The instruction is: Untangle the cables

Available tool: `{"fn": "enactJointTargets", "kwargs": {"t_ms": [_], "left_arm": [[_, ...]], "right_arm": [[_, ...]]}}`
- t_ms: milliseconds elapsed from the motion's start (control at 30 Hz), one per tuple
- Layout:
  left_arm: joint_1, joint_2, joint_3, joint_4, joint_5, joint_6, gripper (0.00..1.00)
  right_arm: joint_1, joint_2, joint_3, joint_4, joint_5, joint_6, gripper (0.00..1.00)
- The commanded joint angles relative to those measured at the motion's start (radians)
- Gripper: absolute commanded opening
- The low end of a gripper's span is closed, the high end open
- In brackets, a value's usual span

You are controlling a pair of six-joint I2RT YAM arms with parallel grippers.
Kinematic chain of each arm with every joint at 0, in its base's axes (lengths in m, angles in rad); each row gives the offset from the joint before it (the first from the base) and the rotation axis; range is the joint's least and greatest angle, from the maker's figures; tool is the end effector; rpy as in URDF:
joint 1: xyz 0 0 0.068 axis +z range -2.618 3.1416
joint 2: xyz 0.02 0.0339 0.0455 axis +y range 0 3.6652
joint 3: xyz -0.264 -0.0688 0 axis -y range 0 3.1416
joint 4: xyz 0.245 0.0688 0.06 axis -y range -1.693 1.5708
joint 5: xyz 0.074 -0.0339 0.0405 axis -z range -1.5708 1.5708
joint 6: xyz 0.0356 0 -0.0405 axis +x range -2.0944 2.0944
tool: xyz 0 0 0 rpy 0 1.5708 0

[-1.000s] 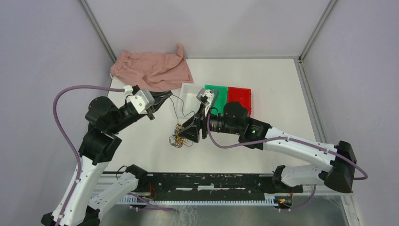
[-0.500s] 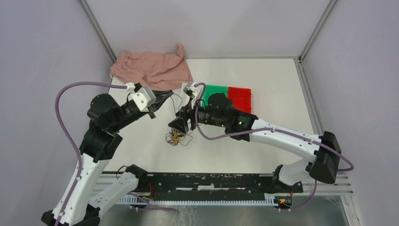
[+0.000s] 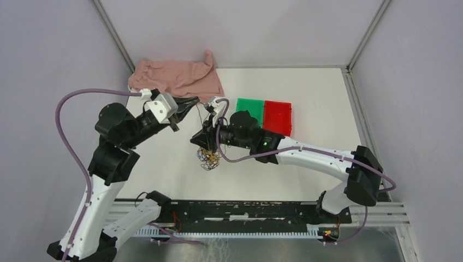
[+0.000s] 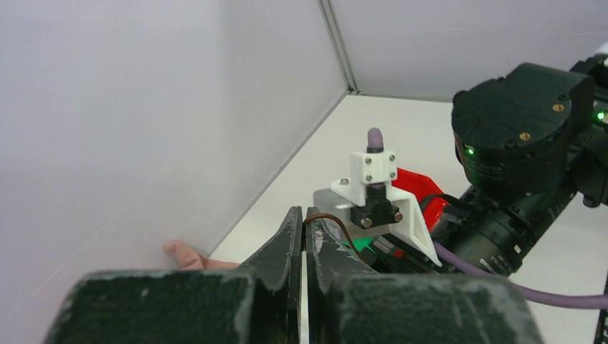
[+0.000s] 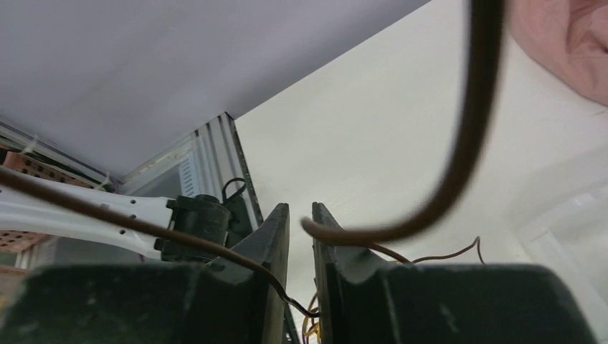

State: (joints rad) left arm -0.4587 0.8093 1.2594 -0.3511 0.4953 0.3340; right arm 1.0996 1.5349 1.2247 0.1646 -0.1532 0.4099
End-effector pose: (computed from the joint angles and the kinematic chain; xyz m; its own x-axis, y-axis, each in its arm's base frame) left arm 0.1155 -0.0759 0.4756 0.3505 0.1486 -0.9247 0.7396 0.5618 0.3706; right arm 0.1632 0.3323 0.3438 -0.4387 0.0066 -0.8986 -0.8443 0.3396 0.4146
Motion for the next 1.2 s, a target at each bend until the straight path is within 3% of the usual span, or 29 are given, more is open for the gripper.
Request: {"fn": "enactJointTargets", "kwargs": {"t_ms": [0, 233, 533, 733, 867, 933, 1033, 1167], "left_arm": [[-0.002, 0.018, 0.076, 0.060, -0.077, -0.010, 0.03], [-0.003, 0.060, 0.151, 0.086, -0.174, 0.041, 0.03], [-0.002, 0.124, 0.283, 0.113, -0.231, 0.108, 0.03], [-0.001, 0.159, 0.329, 0.171, -0.245, 0.158, 0.03], [-0.002, 0.196, 0.377, 0.197, -0.232, 0.164, 0.03], [-0.002, 0.213, 0.385, 0.203, -0.215, 0.149, 0.03], [-0.003, 0.233, 0.361, 0.236, -0.198, 0.120, 0.03], [-0.002, 0.278, 0.340, 0.258, -0.187, 0.074, 0.03]], "right_arm": [[0.004, -0.014, -0.074, 0.149, -0.061, 0.111, 0.20], [0.004, -0.029, -0.257, 0.250, -0.028, 0.190, 0.12], [0.004, -0.002, -0.370, 0.240, 0.021, 0.168, 0.12], [0.002, -0.048, -0.409, 0.200, 0.109, 0.155, 0.29], [-0.001, -0.096, -0.382, 0.111, 0.202, 0.119, 0.58], [-0.017, -0.117, -0.363, 0.077, 0.251, 0.106, 0.66], [-0.080, -0.110, -0.316, 0.049, 0.257, 0.116, 0.68], [-0.213, -0.009, -0.178, 0.006, 0.118, 0.179, 0.65]]}}
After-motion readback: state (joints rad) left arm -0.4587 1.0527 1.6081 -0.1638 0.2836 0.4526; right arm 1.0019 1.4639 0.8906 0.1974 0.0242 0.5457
